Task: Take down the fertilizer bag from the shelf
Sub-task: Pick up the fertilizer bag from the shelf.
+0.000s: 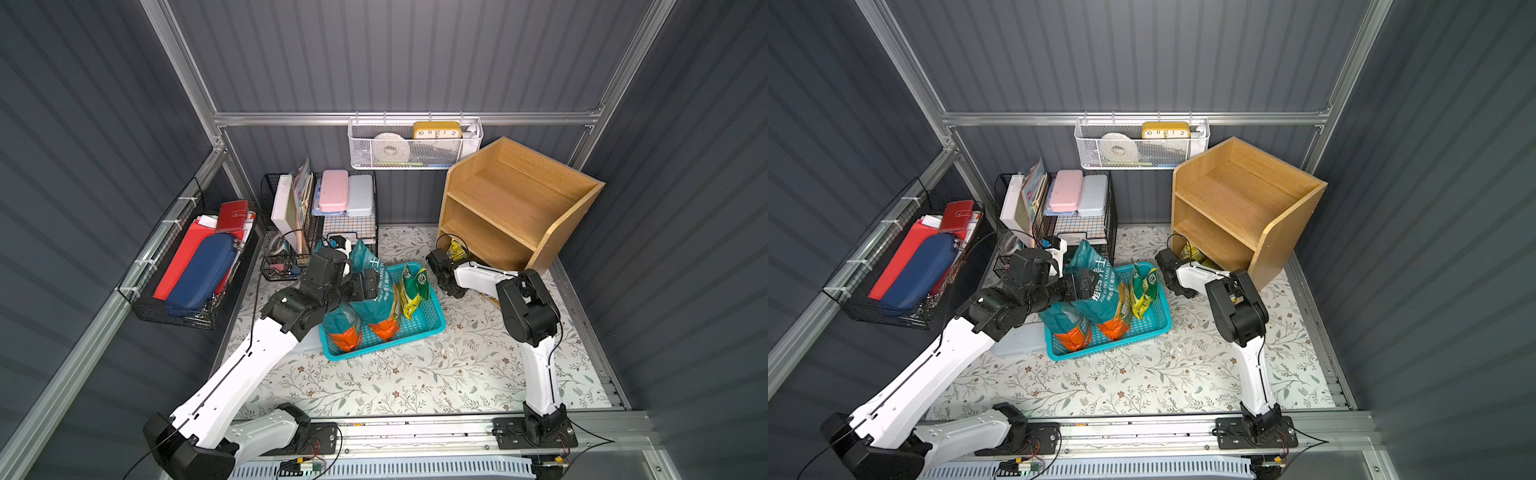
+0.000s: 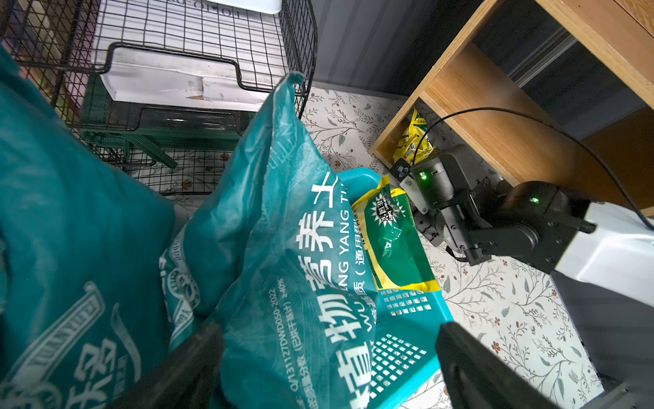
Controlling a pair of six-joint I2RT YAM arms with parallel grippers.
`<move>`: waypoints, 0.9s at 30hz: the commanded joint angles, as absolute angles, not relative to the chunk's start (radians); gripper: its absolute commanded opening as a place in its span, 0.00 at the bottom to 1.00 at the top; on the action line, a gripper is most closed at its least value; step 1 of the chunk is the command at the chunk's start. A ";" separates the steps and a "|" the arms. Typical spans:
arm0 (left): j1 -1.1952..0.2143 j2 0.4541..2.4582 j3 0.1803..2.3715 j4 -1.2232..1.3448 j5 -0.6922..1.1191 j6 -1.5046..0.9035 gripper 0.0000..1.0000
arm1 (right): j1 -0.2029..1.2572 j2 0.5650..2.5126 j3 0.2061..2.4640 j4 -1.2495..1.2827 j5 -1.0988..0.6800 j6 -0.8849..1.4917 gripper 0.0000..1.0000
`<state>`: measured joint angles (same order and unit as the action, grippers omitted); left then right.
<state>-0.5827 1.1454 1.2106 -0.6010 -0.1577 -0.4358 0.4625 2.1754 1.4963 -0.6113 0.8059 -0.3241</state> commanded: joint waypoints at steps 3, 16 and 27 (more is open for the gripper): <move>-0.585 1.136 1.238 -0.618 -0.173 -0.426 0.99 | 0.457 2.161 1.465 -0.545 0.811 -0.327 0.20; -0.586 1.146 1.237 -0.604 -0.178 -0.426 0.99 | 0.479 1.943 1.487 -0.712 0.599 -0.073 0.00; -0.586 1.139 1.218 -0.599 -0.166 -0.430 0.99 | 0.478 1.624 1.473 -0.850 0.213 0.158 0.00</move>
<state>-0.5827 1.1454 1.2106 -0.5995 -0.1650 -0.4358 0.4736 1.7046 1.4723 -0.8146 0.3374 0.0647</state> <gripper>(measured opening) 0.994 0.052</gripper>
